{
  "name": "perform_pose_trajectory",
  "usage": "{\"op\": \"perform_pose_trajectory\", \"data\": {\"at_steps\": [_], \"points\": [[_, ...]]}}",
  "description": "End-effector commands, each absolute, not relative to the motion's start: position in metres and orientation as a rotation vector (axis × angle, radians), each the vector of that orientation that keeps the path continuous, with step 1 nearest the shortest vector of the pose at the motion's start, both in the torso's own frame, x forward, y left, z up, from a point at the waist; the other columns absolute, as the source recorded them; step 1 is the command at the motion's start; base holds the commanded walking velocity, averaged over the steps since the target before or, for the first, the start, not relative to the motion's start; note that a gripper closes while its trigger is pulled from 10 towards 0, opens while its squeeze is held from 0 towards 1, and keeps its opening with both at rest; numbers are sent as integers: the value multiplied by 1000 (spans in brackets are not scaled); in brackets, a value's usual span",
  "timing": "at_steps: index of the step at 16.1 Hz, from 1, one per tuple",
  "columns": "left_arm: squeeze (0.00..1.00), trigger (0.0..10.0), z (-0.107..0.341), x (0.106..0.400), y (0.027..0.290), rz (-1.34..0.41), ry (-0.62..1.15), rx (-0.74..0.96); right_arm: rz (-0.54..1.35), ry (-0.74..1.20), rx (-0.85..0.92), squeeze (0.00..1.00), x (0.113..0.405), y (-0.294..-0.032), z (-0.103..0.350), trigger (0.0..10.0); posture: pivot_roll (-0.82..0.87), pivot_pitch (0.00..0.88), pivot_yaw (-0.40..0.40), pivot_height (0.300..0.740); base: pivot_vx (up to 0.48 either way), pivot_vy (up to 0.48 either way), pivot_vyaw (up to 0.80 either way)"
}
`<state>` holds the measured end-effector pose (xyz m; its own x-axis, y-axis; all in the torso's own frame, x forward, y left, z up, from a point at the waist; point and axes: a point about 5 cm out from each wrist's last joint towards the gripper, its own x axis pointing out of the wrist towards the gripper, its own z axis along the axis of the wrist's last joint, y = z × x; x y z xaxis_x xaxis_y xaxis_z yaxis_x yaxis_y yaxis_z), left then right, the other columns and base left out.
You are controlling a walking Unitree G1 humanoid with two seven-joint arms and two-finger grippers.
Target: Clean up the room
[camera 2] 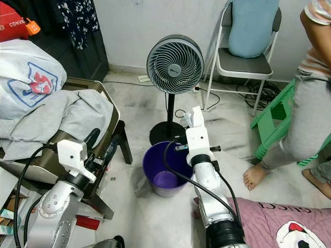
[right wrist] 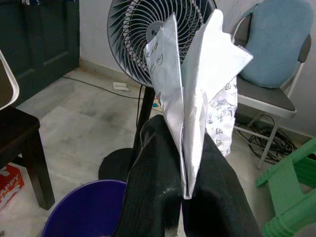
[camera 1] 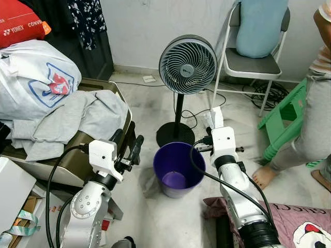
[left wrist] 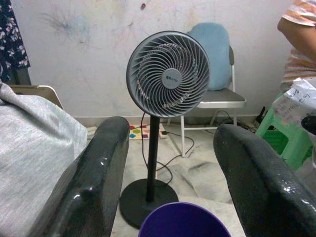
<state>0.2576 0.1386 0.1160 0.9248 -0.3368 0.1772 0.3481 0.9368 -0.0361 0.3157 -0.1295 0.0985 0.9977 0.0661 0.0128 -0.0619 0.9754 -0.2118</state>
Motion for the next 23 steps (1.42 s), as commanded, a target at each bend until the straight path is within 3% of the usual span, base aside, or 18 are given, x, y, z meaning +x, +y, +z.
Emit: {"op": "perform_pose_trajectory", "data": {"at_steps": [1,20,23], "points": [[0,10000,114,258,141,-331,-161,-62,54,-20,-212,0,316,-131,98,10000,12,141,-33,740,0,0,0],[0,10000,113,261,138,-327,-155,-53,82,-16,-218,0,318,-124,96,10000,14,133,-29,740,0,0,35],[0,10000,113,264,141,-273,-160,42,84,-17,-216,0,318,-124,96,10000,15,134,-30,740,0,0,0]]}}
